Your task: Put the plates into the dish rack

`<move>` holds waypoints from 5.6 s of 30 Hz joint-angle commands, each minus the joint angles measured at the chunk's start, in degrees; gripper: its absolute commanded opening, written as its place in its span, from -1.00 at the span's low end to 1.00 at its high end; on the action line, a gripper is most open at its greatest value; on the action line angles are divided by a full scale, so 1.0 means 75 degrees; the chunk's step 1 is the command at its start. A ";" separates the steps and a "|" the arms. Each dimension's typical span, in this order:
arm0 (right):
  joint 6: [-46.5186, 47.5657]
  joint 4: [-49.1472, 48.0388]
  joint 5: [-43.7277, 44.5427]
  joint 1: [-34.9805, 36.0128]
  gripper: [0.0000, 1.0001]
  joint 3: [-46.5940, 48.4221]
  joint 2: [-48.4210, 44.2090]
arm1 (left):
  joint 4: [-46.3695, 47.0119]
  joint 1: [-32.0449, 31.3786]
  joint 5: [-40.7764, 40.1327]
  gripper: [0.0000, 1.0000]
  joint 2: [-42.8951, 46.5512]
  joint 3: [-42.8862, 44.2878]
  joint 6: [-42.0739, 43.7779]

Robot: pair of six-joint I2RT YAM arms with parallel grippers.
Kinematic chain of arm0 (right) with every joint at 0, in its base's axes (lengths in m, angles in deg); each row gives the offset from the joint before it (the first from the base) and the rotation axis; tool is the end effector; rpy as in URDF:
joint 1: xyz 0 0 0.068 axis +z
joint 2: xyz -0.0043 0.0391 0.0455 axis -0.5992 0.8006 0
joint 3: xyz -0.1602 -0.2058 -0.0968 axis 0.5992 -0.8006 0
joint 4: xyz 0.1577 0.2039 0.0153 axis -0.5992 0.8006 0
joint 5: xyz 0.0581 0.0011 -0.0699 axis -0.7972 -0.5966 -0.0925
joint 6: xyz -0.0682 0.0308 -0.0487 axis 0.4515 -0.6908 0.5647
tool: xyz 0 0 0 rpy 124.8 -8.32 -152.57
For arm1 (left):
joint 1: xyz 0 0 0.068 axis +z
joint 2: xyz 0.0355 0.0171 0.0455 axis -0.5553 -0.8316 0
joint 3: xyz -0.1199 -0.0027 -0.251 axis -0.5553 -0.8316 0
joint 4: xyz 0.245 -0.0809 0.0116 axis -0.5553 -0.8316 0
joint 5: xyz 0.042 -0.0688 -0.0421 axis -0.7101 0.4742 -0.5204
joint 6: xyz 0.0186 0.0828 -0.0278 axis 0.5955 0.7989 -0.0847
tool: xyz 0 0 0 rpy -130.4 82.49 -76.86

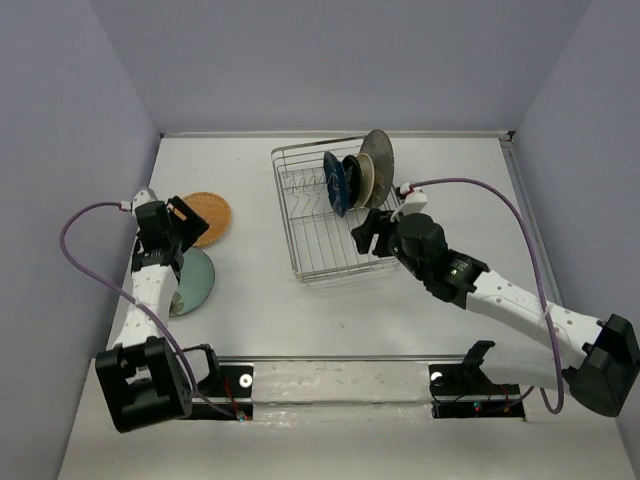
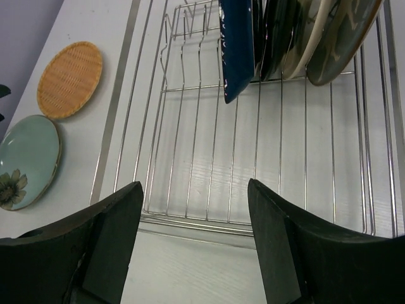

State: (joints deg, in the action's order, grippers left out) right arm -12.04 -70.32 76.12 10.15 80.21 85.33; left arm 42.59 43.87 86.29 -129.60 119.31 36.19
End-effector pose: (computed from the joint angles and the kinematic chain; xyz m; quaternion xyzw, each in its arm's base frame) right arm 0.2197 0.1940 0.2999 -0.0262 0.8096 0.2319 0.5386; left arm 0.2698 0.0455 0.2481 -0.2693 0.8057 -0.0966 0.5186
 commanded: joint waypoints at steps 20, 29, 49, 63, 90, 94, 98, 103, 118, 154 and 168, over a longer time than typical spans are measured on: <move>0.0389 -0.1780 -0.0423 0.0043 0.25 -0.1552 -0.1327 | 0.1610 0.2235 0.1377 0.43 -0.4315 0.2223 0.0739; 0.0353 -0.1827 -0.0400 0.0043 0.24 -0.1646 -0.1327 | 0.1457 0.2235 0.1740 0.31 -0.5557 0.2844 0.1022; 0.0341 -0.1932 -0.0727 0.0043 0.27 -0.1447 -0.0999 | 0.3468 0.2235 0.2560 -0.89 -0.5126 0.2073 -0.0054; 0.0259 -0.1897 -0.3621 0.0043 0.81 0.0028 -0.0156 | 0.6073 0.1381 0.2982 -0.88 -0.0549 -0.0353 -0.3138; 0.0214 -0.1978 -0.7696 -0.0906 0.61 0.1694 0.1848 | 0.6203 -0.0519 0.7024 -0.89 0.3688 -0.2464 -0.3666; -0.0535 -0.2973 -0.8708 -0.0906 -0.86 0.1717 0.2095 | 0.6192 -0.0542 0.7154 -0.49 0.3466 -0.2592 -0.3537; -0.0294 -0.2463 -0.7471 -0.0906 -0.87 0.1904 0.1826 | 0.5480 -0.0542 0.7085 0.98 0.3430 -0.2349 -0.3012; 0.0669 -0.0028 -0.3300 -0.0906 -0.87 0.2876 0.1848 | 0.1654 -0.0589 0.4815 0.98 0.3805 -0.1188 -0.0237; 0.1595 0.0516 0.1755 -0.0578 -0.87 0.5537 0.4390 | 0.0930 -0.0624 0.3662 0.98 0.3829 -0.0999 0.0448; 0.2546 0.1137 0.4030 0.0254 -0.87 0.7565 0.7109 | 0.0824 -0.0659 0.3662 0.98 0.3887 -0.1104 0.0412; 0.1725 0.1583 0.3409 0.0254 -0.37 0.7565 0.7123 | 0.0836 -0.0718 0.3639 0.98 0.3782 -0.1081 0.0401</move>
State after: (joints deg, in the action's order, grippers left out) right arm 3.78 -57.80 102.85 11.92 134.66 141.15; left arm 47.46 38.93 113.54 -101.14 110.76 38.31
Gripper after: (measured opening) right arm 0.305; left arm 0.990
